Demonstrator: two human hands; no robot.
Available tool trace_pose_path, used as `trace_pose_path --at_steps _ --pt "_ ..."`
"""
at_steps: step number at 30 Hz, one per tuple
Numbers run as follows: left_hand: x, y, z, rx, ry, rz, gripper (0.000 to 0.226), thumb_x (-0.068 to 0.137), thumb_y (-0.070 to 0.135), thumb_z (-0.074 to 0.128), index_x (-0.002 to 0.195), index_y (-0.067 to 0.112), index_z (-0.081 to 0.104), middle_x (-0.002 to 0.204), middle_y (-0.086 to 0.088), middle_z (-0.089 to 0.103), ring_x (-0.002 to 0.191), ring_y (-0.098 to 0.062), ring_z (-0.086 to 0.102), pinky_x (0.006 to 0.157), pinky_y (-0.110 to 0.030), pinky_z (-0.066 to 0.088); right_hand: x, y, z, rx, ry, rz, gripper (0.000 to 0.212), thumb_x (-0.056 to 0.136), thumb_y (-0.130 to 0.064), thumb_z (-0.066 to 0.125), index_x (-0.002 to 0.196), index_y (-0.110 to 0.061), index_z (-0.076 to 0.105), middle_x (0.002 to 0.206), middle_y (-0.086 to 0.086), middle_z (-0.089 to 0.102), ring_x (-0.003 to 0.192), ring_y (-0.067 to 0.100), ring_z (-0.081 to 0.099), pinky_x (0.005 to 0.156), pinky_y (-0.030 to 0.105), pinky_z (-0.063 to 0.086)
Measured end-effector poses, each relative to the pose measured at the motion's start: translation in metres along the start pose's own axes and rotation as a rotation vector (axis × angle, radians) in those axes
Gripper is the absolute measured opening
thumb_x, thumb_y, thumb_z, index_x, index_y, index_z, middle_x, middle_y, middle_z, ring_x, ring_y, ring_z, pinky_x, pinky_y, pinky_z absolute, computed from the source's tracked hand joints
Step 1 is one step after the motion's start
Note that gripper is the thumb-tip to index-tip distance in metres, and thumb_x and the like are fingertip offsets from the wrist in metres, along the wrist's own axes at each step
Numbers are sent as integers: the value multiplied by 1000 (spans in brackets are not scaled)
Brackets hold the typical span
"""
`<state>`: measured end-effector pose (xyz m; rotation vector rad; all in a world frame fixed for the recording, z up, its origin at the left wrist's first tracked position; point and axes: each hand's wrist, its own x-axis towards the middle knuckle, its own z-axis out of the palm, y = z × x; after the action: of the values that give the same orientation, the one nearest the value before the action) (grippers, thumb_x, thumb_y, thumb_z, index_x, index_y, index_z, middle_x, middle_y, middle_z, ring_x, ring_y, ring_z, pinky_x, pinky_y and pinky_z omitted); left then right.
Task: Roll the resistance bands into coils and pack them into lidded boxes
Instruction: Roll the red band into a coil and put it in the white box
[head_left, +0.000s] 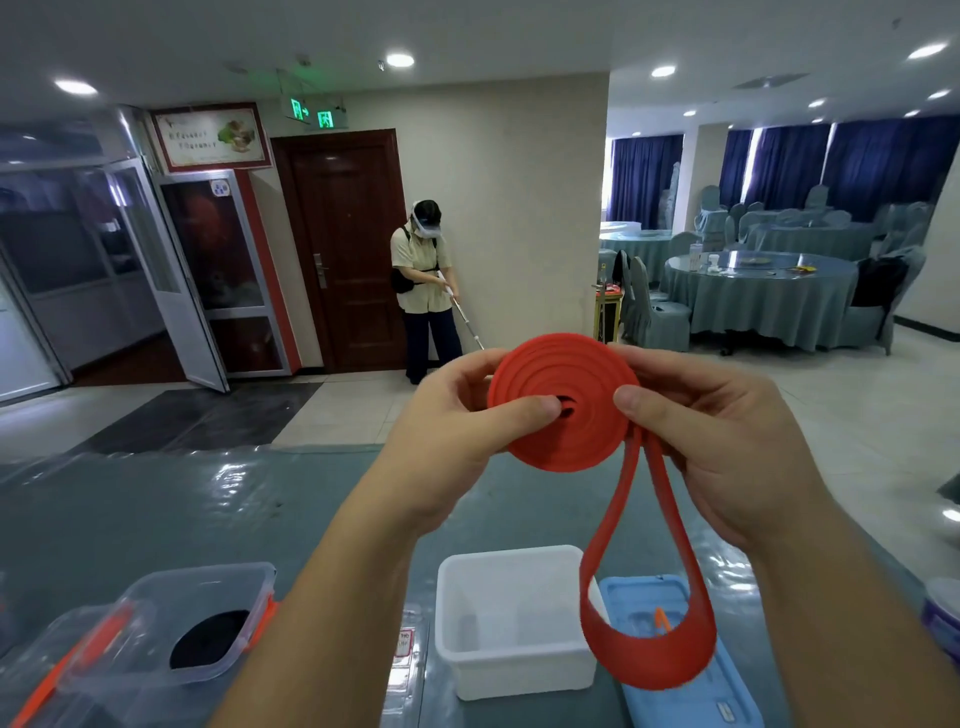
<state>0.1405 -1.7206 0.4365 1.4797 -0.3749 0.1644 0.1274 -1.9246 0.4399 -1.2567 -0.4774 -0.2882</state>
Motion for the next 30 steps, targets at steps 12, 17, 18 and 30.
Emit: trace_pose_path --at_steps 12,17,18,30 --pt "1 -1 5 -77 -6 -83 45 70 11 81 114 11 72 107 -12 79 100 -29 76 92 -44 63 2 4 -2 30 52 4 28 71 -19 78 98 -20 84 100 12 82 87 23 79 79 31 64" --pt "-1 -8 19 -254 106 -49 51 73 10 80 122 2 68 111 -18 77 100 -29 75 91 -41 63 4 5 1 59 45 2 38 76 -10 72 113 -13 76 108 11 81 97 25 79 84 35 64" --pt "-1 -9 18 -209 104 -51 53 72 10 81 122 3 68 111 -17 77 101 -29 75 93 -41 62 3 5 0 35 38 2 37 76 -10 72 112 -16 78 108 11 81 98 27 79 85 37 64" --pt "-6 -6 14 -238 85 -78 53 74 10 80 125 0 67 113 -17 77 100 -29 75 90 -42 63 0 7 3 74 74 29 27 77 -17 71 102 -19 83 101 13 81 90 24 79 83 35 65"
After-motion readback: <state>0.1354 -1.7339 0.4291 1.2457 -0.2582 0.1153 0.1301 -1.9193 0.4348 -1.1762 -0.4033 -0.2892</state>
